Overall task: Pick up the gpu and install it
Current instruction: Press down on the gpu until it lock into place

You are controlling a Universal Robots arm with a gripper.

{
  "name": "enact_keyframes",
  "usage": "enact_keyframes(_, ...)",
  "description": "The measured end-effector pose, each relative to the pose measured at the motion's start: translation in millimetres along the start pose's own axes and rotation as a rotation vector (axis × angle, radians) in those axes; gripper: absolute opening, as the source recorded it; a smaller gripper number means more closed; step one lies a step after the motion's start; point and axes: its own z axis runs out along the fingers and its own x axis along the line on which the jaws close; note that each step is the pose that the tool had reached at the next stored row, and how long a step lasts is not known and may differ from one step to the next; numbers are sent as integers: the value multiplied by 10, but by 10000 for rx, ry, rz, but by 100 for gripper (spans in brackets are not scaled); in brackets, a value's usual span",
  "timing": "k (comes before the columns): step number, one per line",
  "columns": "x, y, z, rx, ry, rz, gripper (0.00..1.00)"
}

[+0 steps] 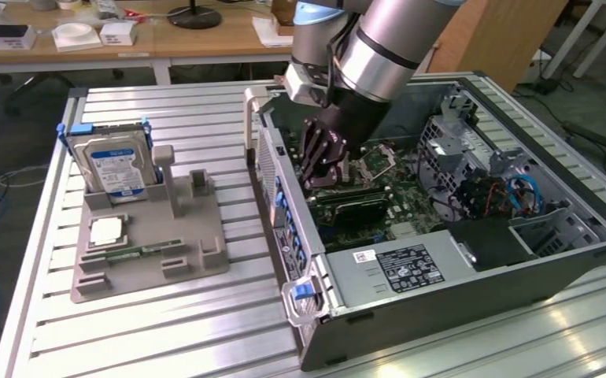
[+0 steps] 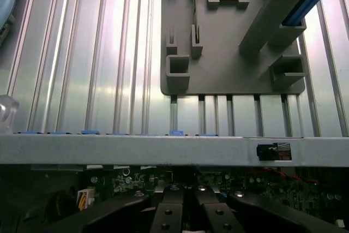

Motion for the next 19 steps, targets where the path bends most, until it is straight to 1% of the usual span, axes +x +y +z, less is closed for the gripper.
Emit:
enact_keyframes(5, -2, -2, 5, 8, -13, -2, 10)
enact_keyframes(9, -4, 6, -19, 39, -41, -10, 10)
enact_keyframes(11, -1, 12, -37, 38, -15, -2, 10)
enact_keyframes(15, -1, 21, -64, 108, -16, -4, 10)
enact_keyframes(16, -2, 21, -63, 133, -20, -3, 10)
enact_keyframes(17, -1, 22, -63, 178, -19, -1, 10)
enact_keyframes(18, -1, 22, -65, 251, -16, -2, 10)
enact_keyframes(19, -1, 22, -65, 356, -16, -5, 10)
